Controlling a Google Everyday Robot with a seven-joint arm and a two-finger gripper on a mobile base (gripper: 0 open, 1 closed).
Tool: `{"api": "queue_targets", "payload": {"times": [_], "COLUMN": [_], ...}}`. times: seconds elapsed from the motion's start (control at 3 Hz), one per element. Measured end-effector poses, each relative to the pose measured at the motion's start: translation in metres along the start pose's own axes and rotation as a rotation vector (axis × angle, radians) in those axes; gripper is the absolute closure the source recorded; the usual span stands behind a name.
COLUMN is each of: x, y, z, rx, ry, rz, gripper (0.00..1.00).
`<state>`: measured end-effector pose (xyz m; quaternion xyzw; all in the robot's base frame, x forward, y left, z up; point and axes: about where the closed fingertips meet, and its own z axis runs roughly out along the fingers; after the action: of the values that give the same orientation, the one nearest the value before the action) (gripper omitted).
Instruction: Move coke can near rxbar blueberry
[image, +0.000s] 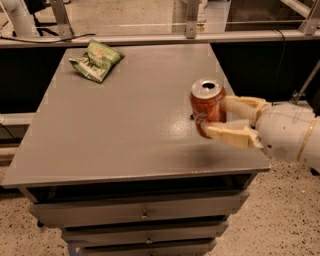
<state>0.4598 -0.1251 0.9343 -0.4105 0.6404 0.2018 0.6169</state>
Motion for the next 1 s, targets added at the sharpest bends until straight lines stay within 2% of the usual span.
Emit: {"api": "queue_targets", "payload": {"times": [0.33, 0.67, 1.0], "x": [0.017, 0.038, 0.059], "y": [-0.055, -0.092, -0.114], "z": [-0.008, -0.011, -0.012], "rx": [0.075, 0.128, 0.164], "ry": [0.003, 0.001, 0.001], "rz": [0.002, 0.024, 0.048], "gripper": [1.0, 1.0, 1.0]}}
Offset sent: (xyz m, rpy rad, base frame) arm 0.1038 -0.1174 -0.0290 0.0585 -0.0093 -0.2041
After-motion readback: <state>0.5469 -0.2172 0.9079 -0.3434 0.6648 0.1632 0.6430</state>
